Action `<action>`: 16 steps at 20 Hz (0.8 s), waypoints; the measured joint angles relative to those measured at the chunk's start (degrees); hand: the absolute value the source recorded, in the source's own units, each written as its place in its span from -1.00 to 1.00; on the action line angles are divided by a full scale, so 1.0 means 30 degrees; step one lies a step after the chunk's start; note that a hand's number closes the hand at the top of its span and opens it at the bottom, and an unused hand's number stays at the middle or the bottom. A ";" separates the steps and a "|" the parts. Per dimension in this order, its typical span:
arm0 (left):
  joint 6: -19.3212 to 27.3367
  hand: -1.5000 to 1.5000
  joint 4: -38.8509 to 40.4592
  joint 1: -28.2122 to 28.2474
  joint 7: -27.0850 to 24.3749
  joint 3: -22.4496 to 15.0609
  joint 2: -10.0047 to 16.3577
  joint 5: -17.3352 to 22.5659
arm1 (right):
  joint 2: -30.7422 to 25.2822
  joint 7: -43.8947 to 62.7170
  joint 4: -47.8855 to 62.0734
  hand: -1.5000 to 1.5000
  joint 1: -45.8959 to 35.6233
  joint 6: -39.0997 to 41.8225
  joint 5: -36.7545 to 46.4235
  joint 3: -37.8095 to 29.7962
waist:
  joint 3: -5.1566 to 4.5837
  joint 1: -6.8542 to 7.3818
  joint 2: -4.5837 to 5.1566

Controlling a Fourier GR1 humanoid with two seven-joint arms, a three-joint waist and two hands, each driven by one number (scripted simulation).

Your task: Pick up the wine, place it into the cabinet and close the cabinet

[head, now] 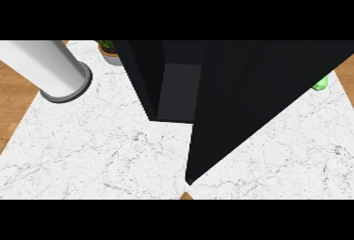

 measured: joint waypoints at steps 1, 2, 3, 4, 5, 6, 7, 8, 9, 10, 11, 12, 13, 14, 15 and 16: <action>-0.0238 -1.00 0.0225 0.0084 0.0051 0.0172 0.0065 0.0079 | 0.0019 -0.0033 0.0278 1.00 -0.0440 -0.0299 -0.0209 -0.0114 | 0.0000 0.0003 0.0038; -0.0510 -1.00 0.0364 0.0219 0.0107 0.0452 0.0260 0.0212 | 0.0250 -0.0108 0.0791 1.00 -0.0927 -0.0543 -0.0291 -0.0388 | 0.0008 0.0050 0.0061; -0.0648 -1.00 0.0369 0.0388 0.0126 0.0598 0.0361 0.0204 | 0.0883 -0.0106 0.1760 1.00 -0.1739 -0.0748 -0.0281 -0.0856 | 0.0010 0.0111 0.0083; -0.0798 -1.00 0.0534 0.0478 0.0163 0.0759 0.0395 0.0210 | 0.1384 -0.0100 0.2643 1.00 -0.2595 -0.1102 -0.0173 -0.1124 | 0.0011 0.0082 0.0093; -0.1187 -1.00 0.0942 0.0551 0.0260 0.1030 0.0490 0.0333 | 0.1781 -0.0150 0.3561 1.00 -0.3301 -0.1267 -0.0261 -0.1578 | 0.0008 0.0066 0.0123; -0.1392 -1.00 0.1154 0.0607 0.0311 0.1149 0.0422 0.0326 | 0.2097 -0.0423 0.4566 1.00 -0.4060 -0.1434 -0.0380 -0.1978 | 0.0008 0.0062 0.0155; -0.1519 -1.00 0.1316 0.0655 0.0376 0.1287 0.0368 0.0351 | 0.2340 -0.0540 0.5526 1.00 -0.4897 -0.1495 -0.0647 -0.2483 | 0.0014 0.0036 0.0180; -0.1622 -1.00 0.1501 0.0641 0.0431 0.1389 0.0299 0.0275 | 0.2529 -0.0534 0.6434 1.00 -0.5870 -0.1539 -0.1020 -0.3017 | 0.0018 0.0028 0.0204; -0.1906 -1.00 0.1691 0.0815 0.0525 0.1650 0.0428 0.0328 | 0.2679 -0.0607 0.7197 1.00 -0.6663 -0.1587 -0.1367 -0.3537 | 0.0025 0.0031 0.0206; -0.2086 -1.00 0.1807 0.0974 0.0580 0.1852 0.0488 0.0310 | 0.2801 -0.0845 0.8100 1.00 -0.7343 -0.1338 -0.1773 -0.4187 | 0.0034 0.0051 0.0222; -0.2244 -1.00 0.1889 0.1080 0.0656 0.1988 0.0473 0.0260 | 0.2892 -0.1080 0.9027 1.00 -0.8044 -0.1287 -0.2202 -0.4592 | 0.0044 0.0049 0.0234; -0.2484 -1.00 0.2049 0.1279 0.0727 0.2205 0.0501 0.0269 | 0.2967 -0.1361 0.9853 1.00 -0.8611 -0.1090 -0.2648 -0.5041 | 0.0049 0.0049 0.0241; -0.2739 -1.00 0.2326 0.1404 0.0851 0.2498 0.0559 0.0401 | 0.3028 -0.1761 1.0666 1.00 -0.9062 -0.0784 -0.3101 -0.5545 | 0.0053 0.0034 0.0256; -0.2878 -1.00 0.2365 0.1522 0.0913 0.2753 0.0637 0.0410 | 0.3073 -0.2144 1.1587 1.00 -0.9559 -0.0285 -0.3535 -0.6122 | 0.0060 0.0089 0.0278; -0.2936 -1.00 0.2468 0.1537 0.0981 0.2846 0.0494 0.0334 | 0.3115 -0.2486 1.2408 1.00 -1.0033 0.0242 -0.4018 -0.6664 | 0.0064 0.0021 0.0293; -0.3029 -1.00 0.2454 0.1614 0.1066 0.3062 0.0511 0.0377 | 0.3140 -0.2999 1.3323 1.00 -1.0414 0.0735 -0.4424 -0.7140 | 0.0069 0.0035 0.0307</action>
